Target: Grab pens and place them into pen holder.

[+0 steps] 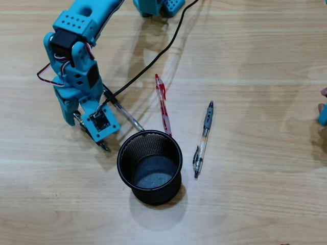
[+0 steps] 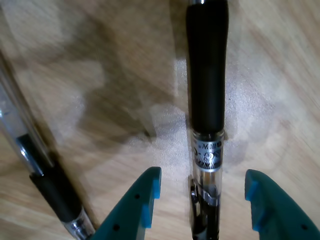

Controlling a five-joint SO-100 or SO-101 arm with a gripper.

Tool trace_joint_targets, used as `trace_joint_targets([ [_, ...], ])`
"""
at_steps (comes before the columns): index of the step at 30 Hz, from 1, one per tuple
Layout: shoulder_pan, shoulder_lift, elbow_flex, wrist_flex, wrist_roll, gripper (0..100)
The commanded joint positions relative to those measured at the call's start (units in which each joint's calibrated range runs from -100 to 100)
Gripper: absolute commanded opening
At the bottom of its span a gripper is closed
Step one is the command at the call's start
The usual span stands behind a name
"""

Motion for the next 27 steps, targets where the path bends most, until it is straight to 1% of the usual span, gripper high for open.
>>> trace_joint_targets([
  [1,-0.25,1.47,-4.97,-0.91,-0.20,20],
  [5,-0.53,4.61,-8.59,-0.91,-0.25,20],
  [9,-0.16,7.07,-8.87,-0.18,-2.82,19],
  [12,-0.43,7.33,-8.77,-0.09,-3.13,19],
  [14,-0.62,7.33,-8.77,-0.09,-3.19,15],
  [18,-0.62,7.33,-8.77,0.00,-3.19,3],
  [19,-0.53,7.33,-8.68,0.00,-3.19,2],
  [27,-0.25,6.31,-9.32,2.19,-2.93,2],
])
